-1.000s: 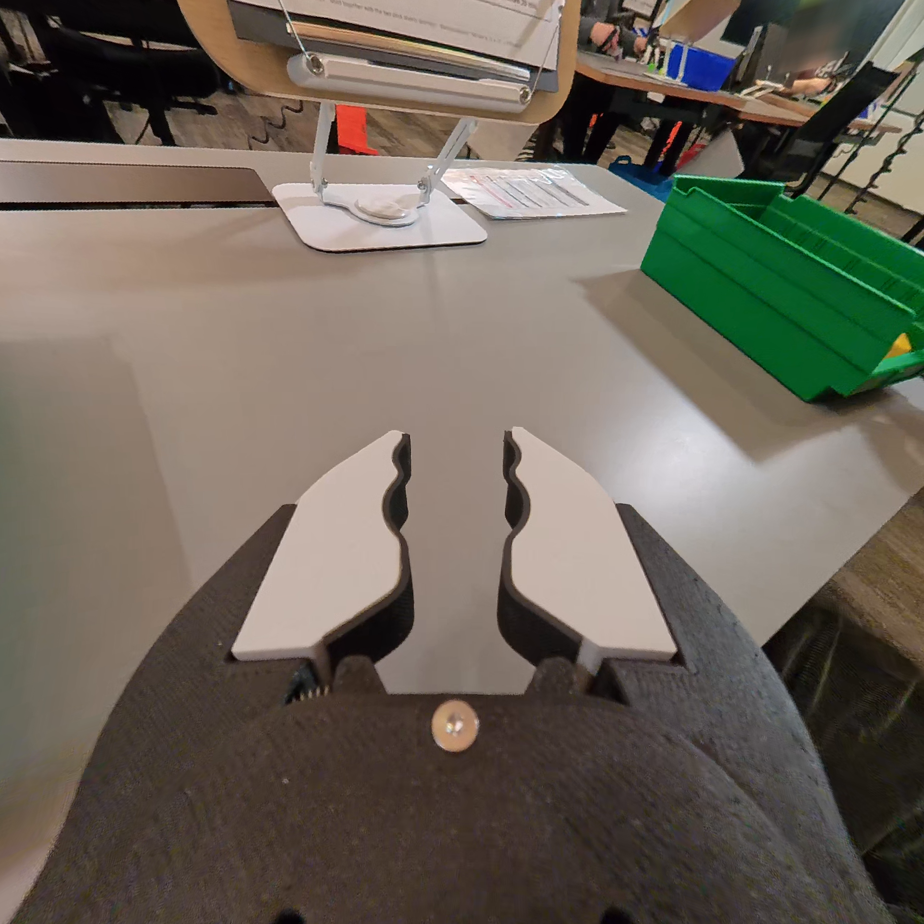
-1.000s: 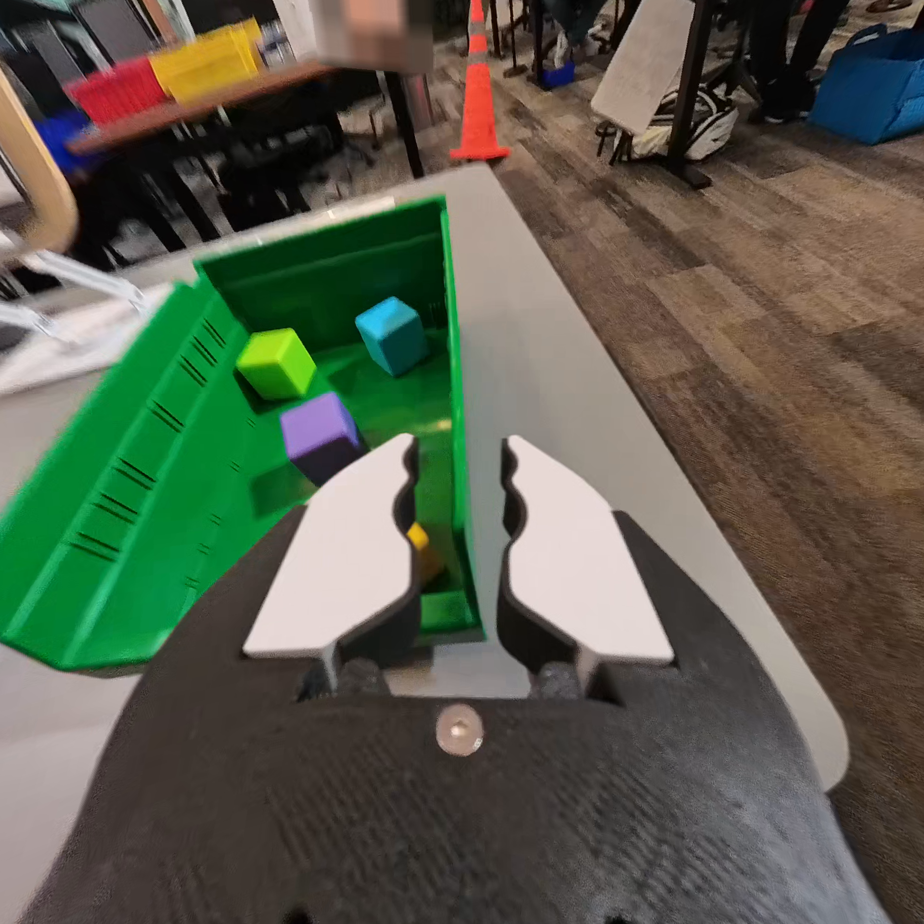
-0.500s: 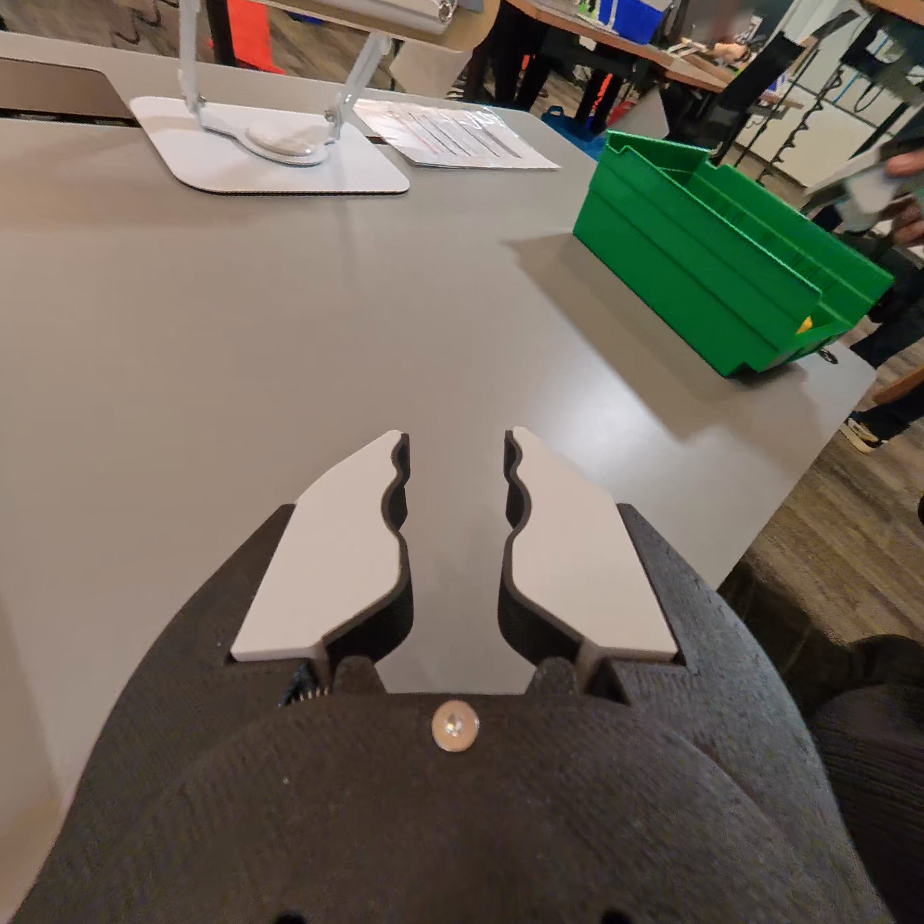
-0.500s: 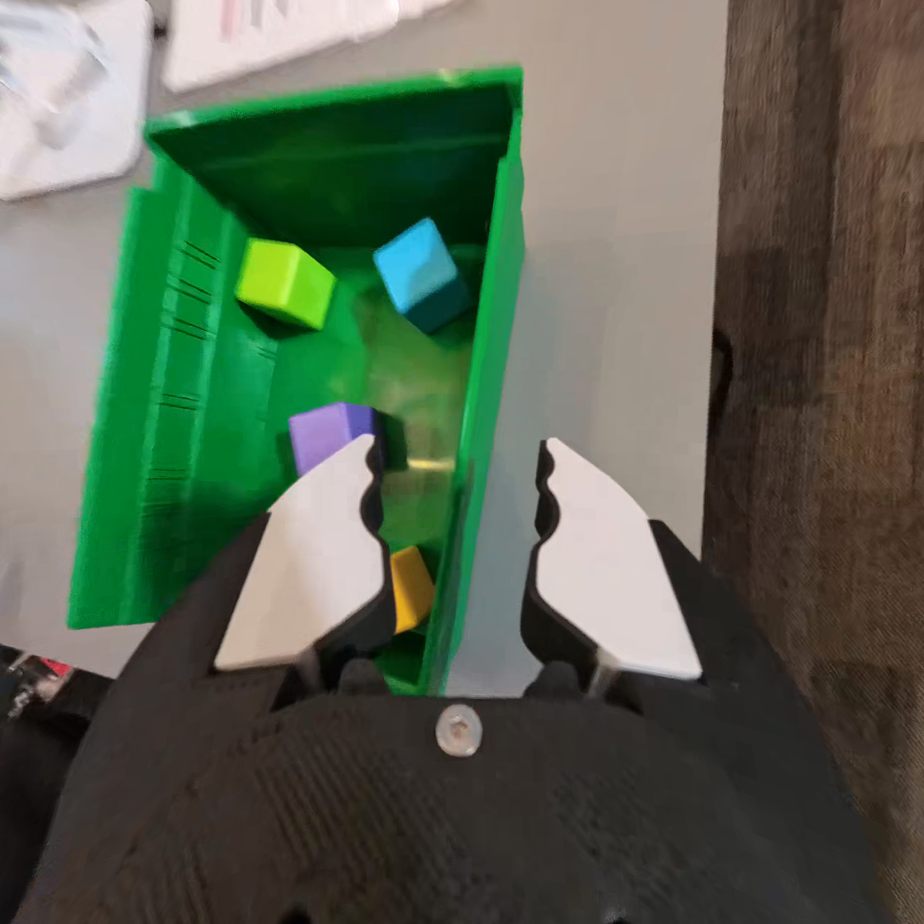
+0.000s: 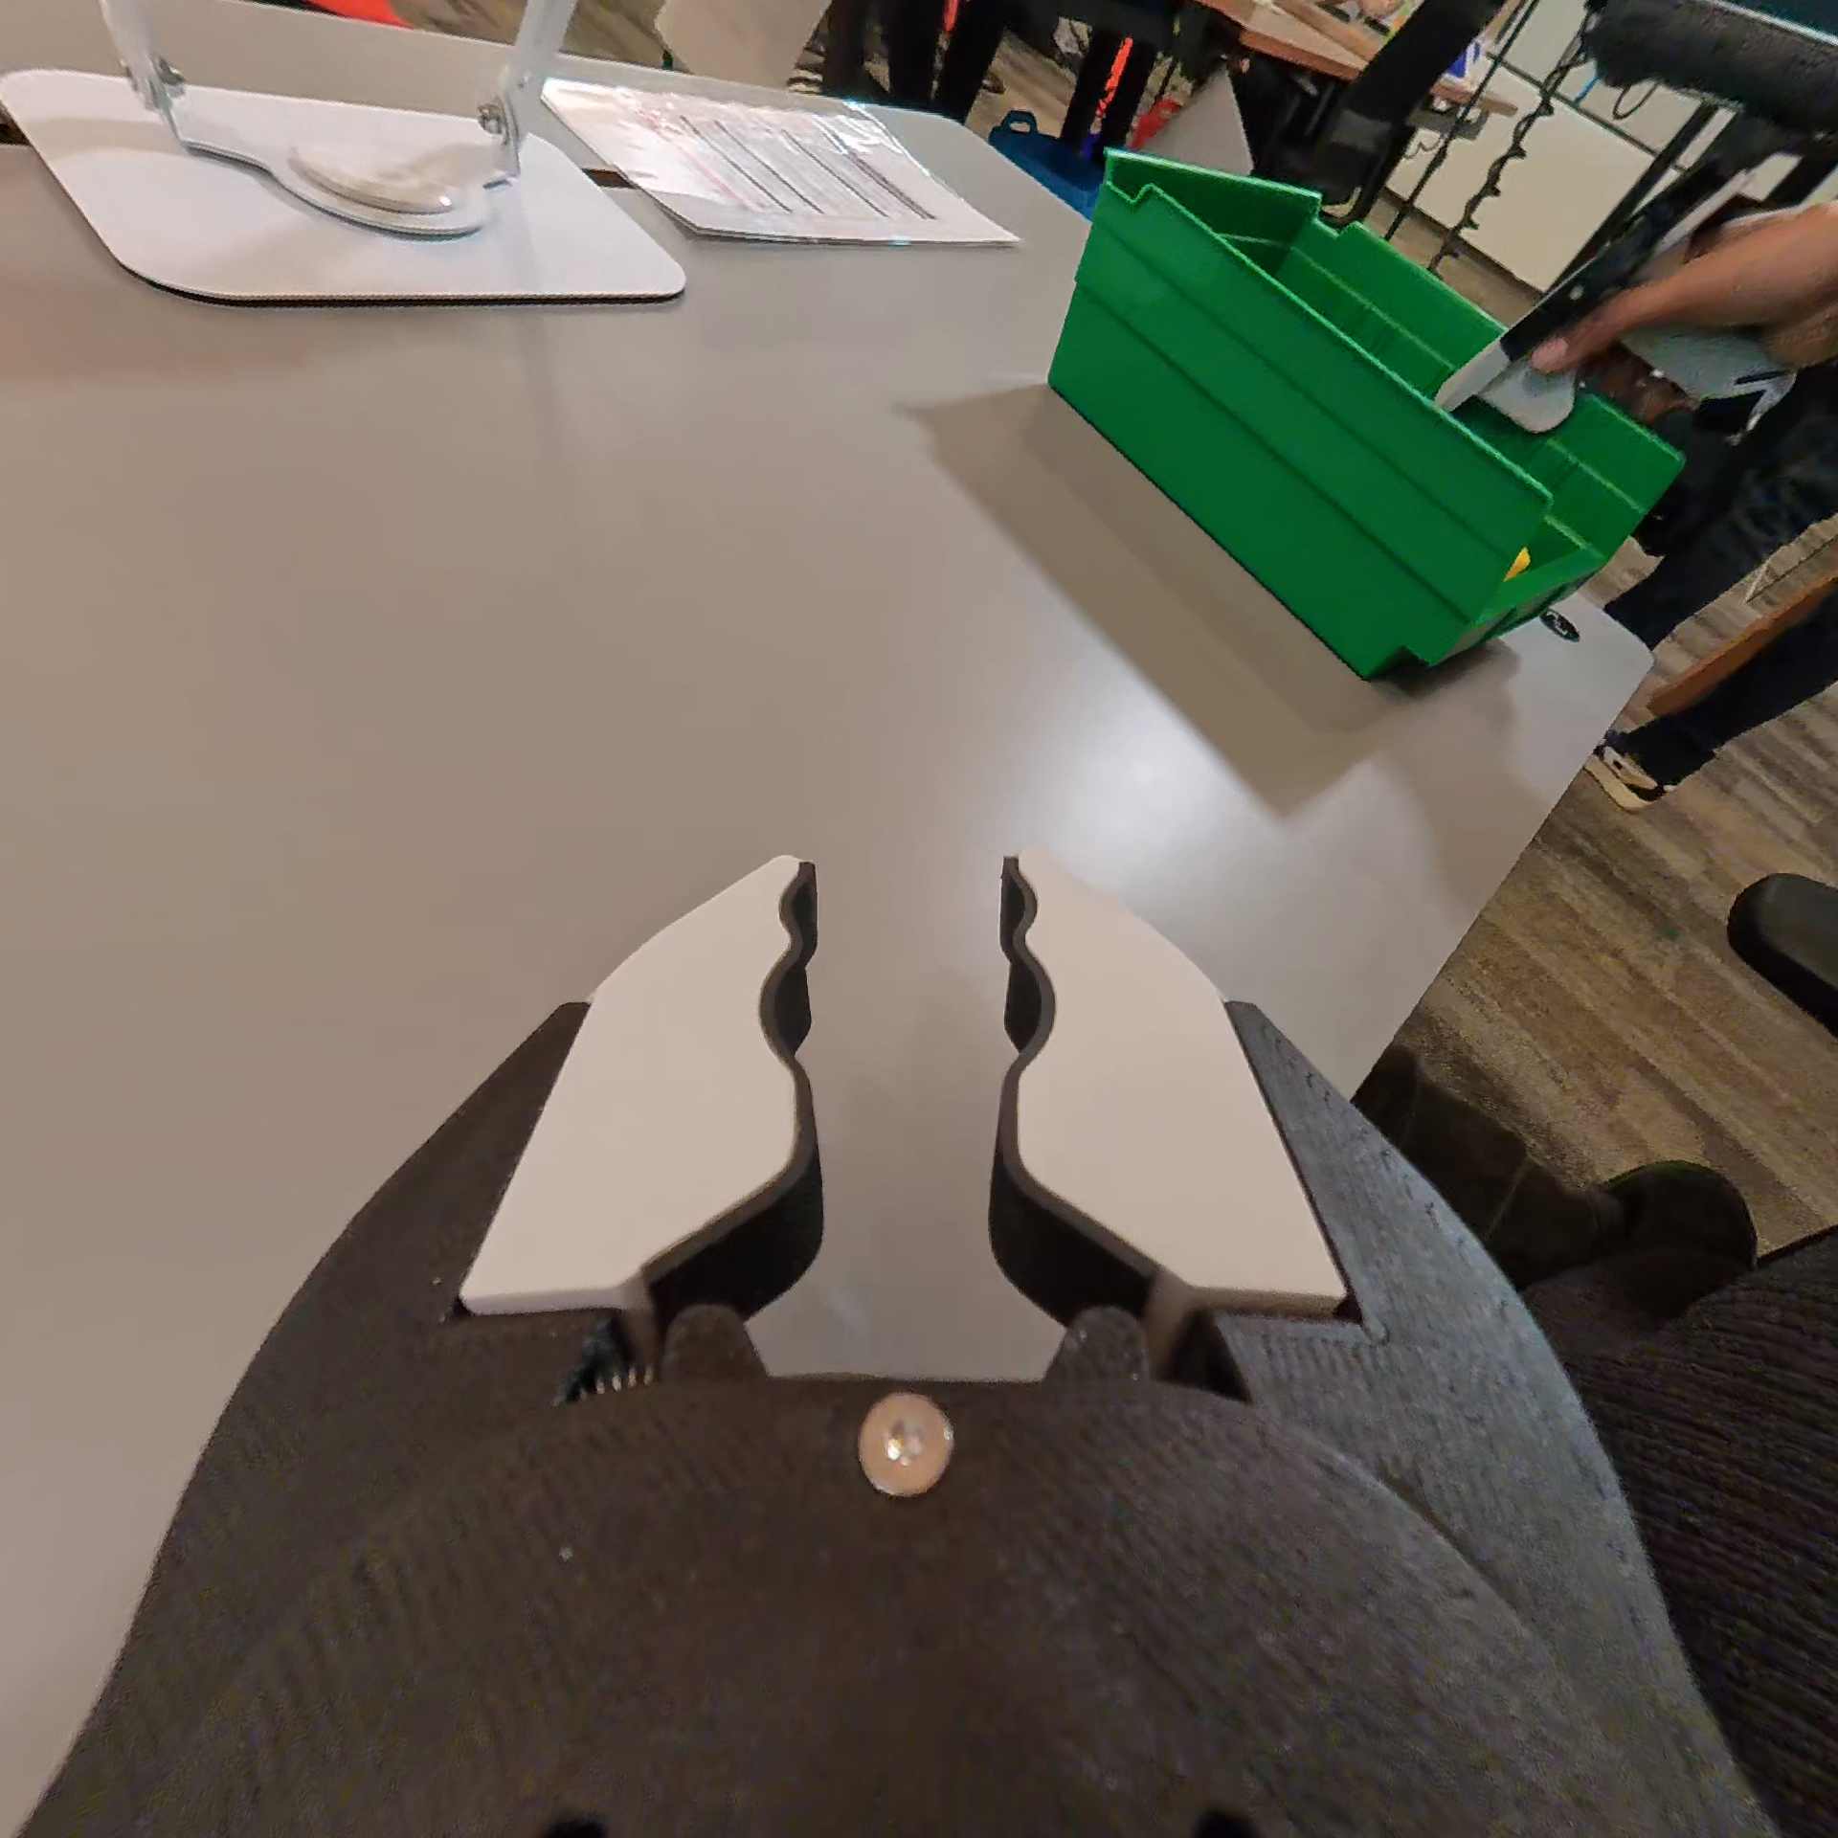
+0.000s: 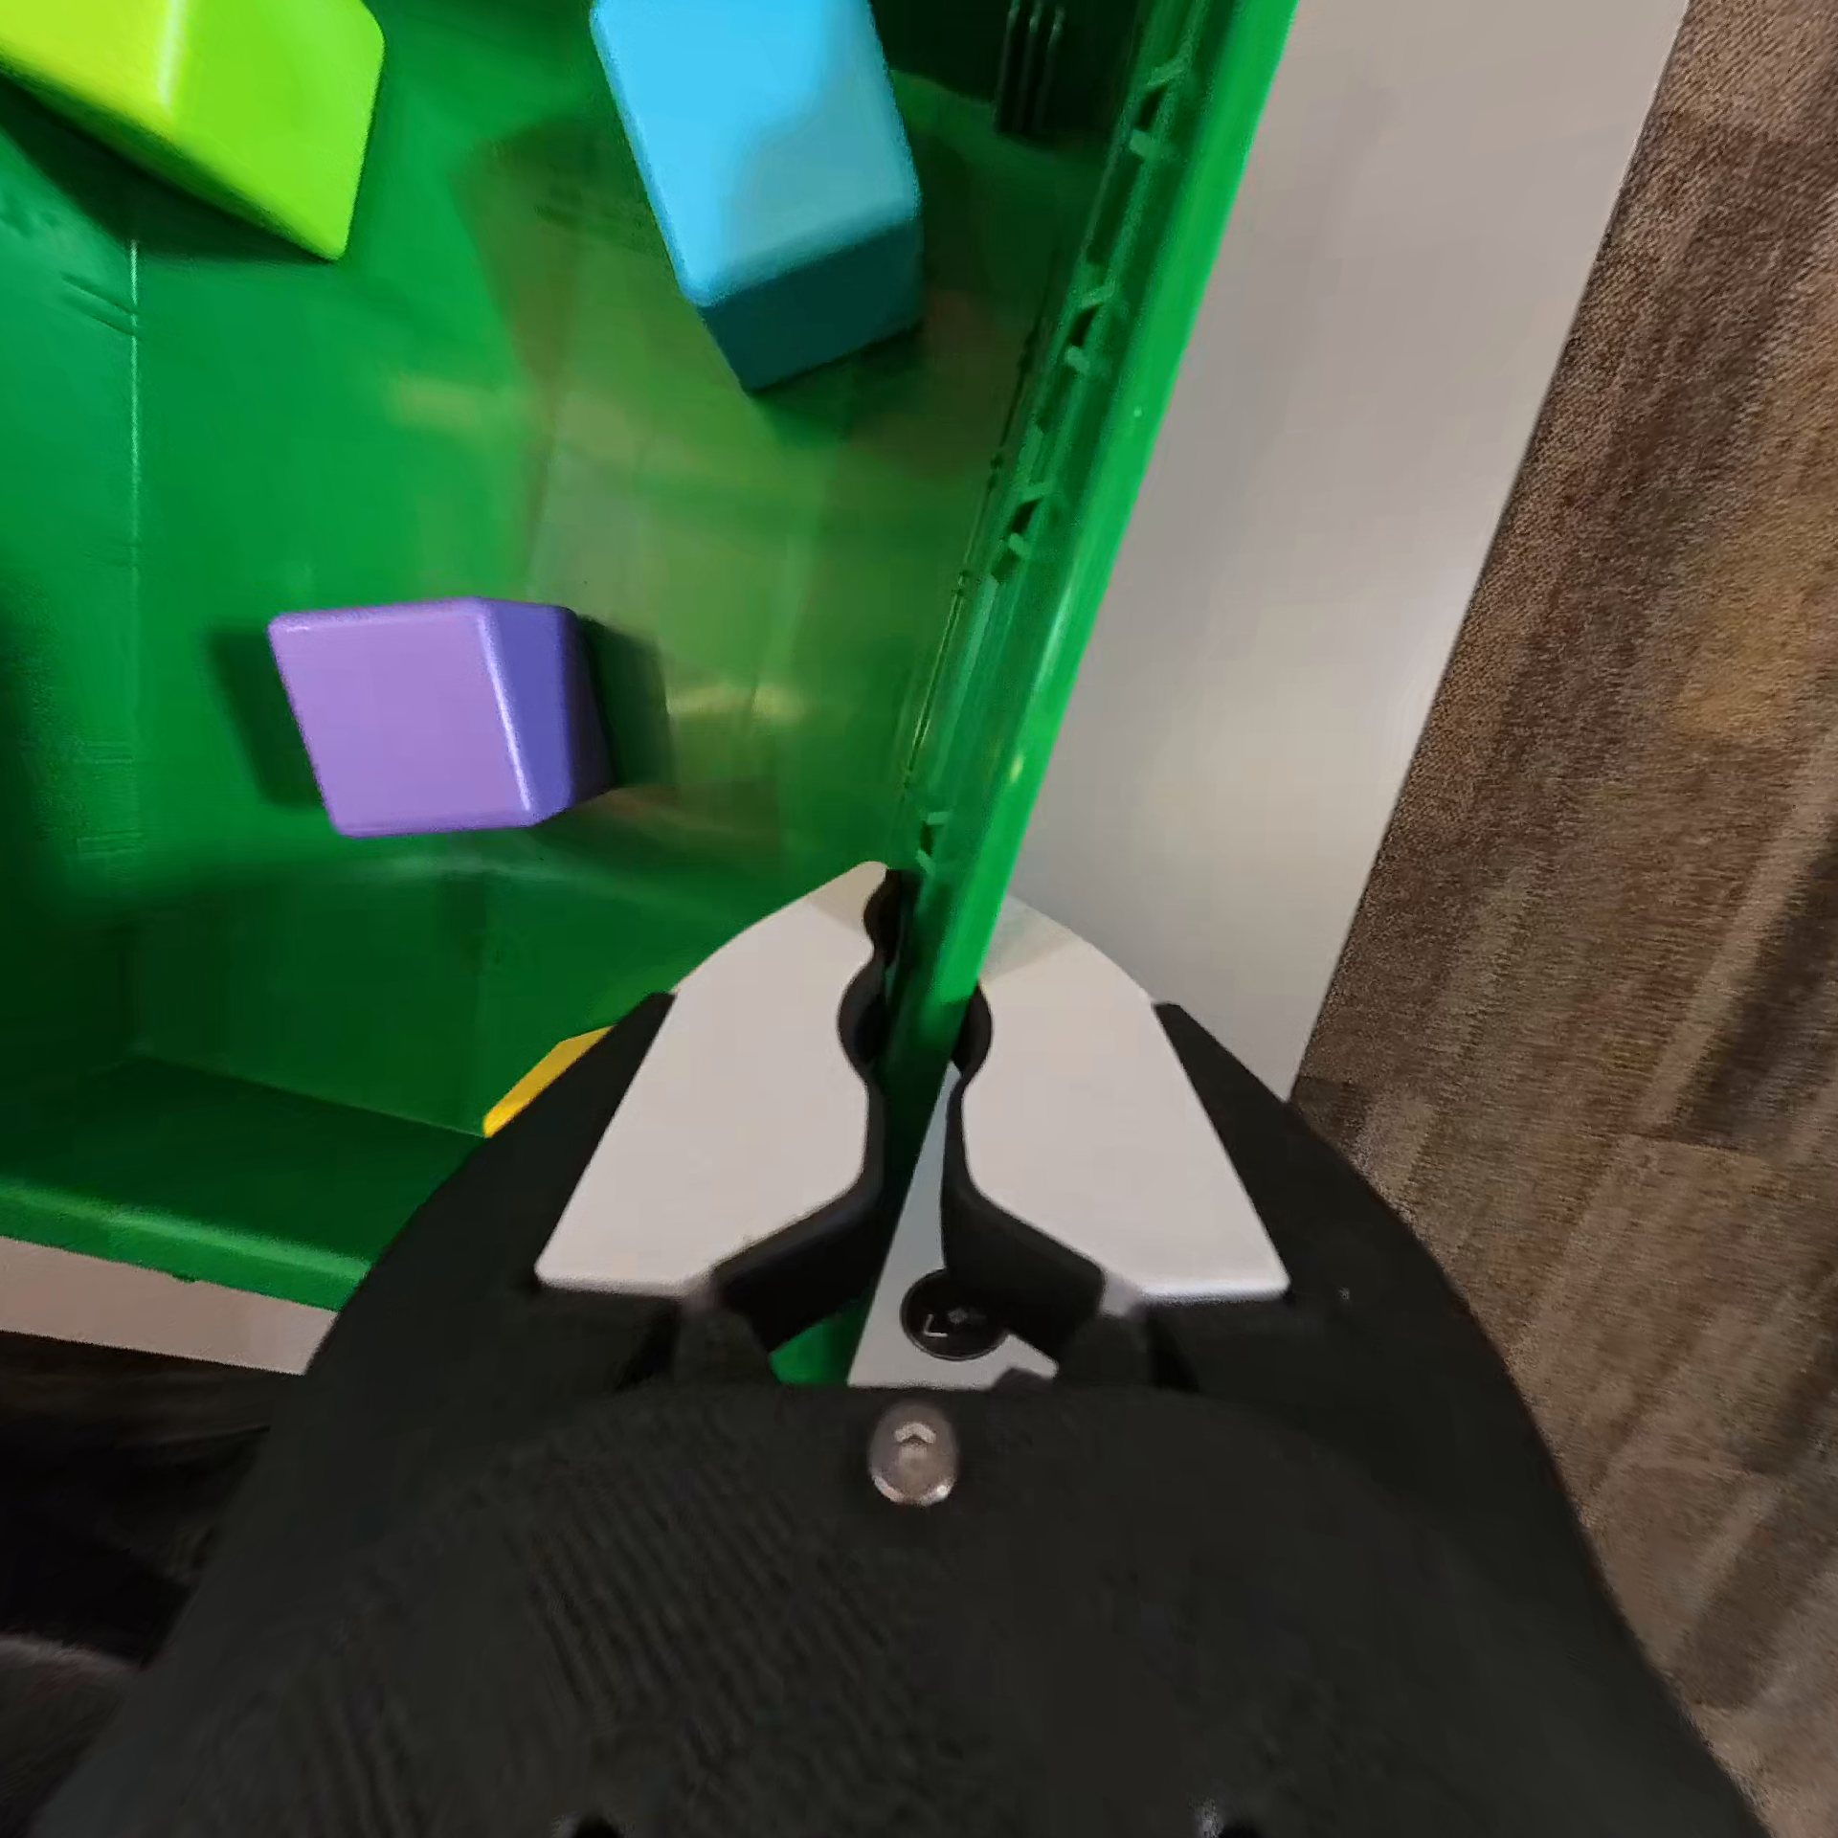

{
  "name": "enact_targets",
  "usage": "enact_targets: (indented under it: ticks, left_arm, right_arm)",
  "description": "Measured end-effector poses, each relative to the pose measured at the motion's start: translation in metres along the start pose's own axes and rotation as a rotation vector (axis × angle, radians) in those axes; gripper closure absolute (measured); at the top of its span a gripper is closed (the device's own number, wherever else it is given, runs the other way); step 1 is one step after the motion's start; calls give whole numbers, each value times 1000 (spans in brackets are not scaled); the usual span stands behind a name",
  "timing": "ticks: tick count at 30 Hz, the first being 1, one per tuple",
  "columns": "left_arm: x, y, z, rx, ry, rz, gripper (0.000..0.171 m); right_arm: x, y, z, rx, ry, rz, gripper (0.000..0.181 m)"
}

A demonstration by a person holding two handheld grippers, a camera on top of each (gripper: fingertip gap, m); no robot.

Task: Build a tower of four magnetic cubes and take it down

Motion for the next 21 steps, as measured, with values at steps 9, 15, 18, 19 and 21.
enact_targets:
  ticks: [9,15,18,19,21]
  left_arm:
    - [30,-3,-11,37,100,-97,134]
    - [61,18,-35,-34,98,63,134]
    - [67,24,-50,-28,84,99,135]
    - [68,27,-54,-21,88,99,135]
    - [68,31,-62,-9,89,95,135]
  right_arm:
    - [-3,-1,-1,-11,-60,183,178]
    - [-24,-10,-7,4,-134,222,178]
    - [-43,-20,-15,-9,-139,191,179]
    - [-51,-23,-16,-15,-134,175,179]
    - [-68,-29,-17,-6,-144,166,178]
Point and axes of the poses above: each gripper's, where its closed fingertips meet, z out along the fingers, y out of its underside, x = y × z across the jaws, the point moved 7 cm from there along -z, back along the fingers, and after that the axes turned 5 degrees about -x, right-handed, at the moved point
